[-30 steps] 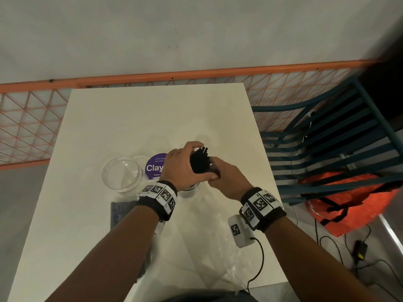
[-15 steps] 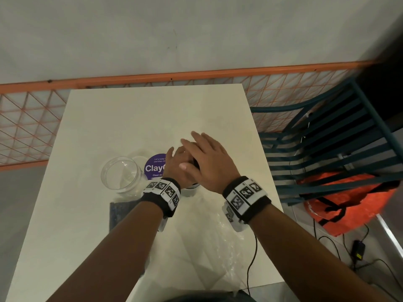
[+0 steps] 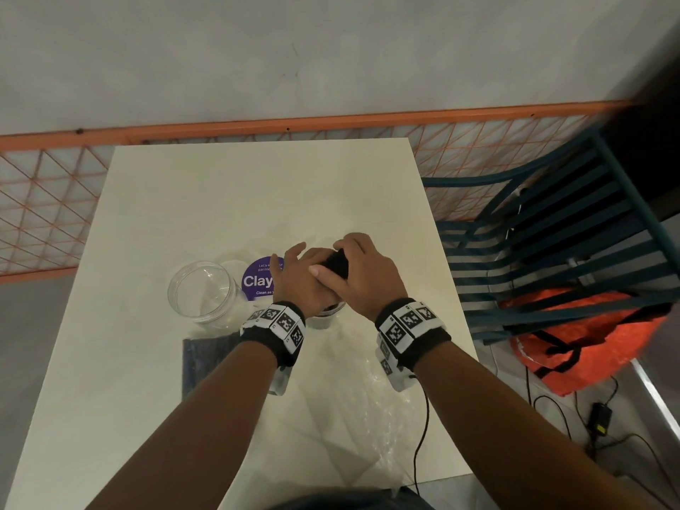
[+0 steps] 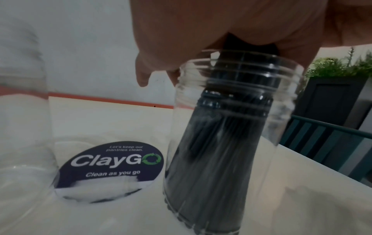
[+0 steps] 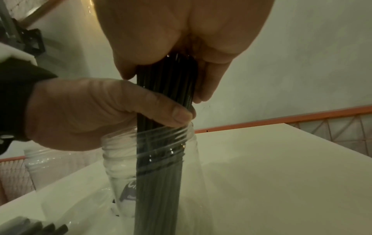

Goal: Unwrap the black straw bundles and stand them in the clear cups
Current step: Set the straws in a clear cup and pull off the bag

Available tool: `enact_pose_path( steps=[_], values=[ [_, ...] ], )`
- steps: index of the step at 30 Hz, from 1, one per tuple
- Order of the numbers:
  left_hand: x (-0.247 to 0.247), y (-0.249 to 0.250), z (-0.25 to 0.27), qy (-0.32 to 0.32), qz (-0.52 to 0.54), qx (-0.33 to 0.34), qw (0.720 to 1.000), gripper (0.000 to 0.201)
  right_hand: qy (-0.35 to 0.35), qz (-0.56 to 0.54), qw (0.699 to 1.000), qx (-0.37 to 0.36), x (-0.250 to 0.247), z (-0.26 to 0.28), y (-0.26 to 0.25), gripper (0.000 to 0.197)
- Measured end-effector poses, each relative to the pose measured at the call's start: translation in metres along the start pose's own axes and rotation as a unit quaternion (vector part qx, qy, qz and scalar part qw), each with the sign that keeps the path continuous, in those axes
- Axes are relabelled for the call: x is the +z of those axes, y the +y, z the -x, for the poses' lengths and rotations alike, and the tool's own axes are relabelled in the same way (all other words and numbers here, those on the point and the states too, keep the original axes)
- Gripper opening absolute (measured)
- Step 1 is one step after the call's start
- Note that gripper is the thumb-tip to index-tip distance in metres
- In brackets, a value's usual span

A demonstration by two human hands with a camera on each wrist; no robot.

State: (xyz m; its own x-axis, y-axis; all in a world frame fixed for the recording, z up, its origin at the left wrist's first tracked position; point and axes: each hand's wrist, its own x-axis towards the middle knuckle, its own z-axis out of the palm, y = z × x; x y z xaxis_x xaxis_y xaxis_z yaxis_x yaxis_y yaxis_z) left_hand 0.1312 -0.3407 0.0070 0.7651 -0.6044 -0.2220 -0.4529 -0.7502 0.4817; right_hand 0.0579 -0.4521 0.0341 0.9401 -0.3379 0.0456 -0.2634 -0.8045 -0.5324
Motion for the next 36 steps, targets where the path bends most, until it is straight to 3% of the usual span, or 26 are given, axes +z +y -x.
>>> enact_pose_path(
  steps=[8,15,19,24,29,36],
  values=[
    [-0.004,0.007,0.002,-0.03,-0.078,0.017,0.996,0.068,0.0,0.012,1.0,0.018,0.003,0.004,-0.005,0.041],
    [0.003,-0.003,-0.002,0.023,-0.02,0.006,1.0,0.062,-0.014,-0.059,0.998,-0.013,0.006,-0.002,-0.005,0.06],
    [-0.001,-0.01,-0.011,0.021,-0.052,0.026,0.998,0.061,-0.03,-0.022,0.999,-0.028,0.003,-0.002,-0.001,0.079],
    [-0.003,-0.014,-0.014,0.0,-0.041,0.044,0.998,0.068,-0.051,-0.023,0.998,-0.019,0.002,0.001,0.001,0.086],
    [-0.007,-0.014,-0.01,0.016,0.043,0.056,0.997,0.077,-0.036,-0.014,0.999,-0.018,0.002,0.002,0.001,0.084],
    [-0.009,-0.015,-0.01,-0.007,-0.014,0.076,0.997,0.084,-0.019,0.002,1.0,-0.015,0.0,0.0,-0.001,0.09]
  ],
)
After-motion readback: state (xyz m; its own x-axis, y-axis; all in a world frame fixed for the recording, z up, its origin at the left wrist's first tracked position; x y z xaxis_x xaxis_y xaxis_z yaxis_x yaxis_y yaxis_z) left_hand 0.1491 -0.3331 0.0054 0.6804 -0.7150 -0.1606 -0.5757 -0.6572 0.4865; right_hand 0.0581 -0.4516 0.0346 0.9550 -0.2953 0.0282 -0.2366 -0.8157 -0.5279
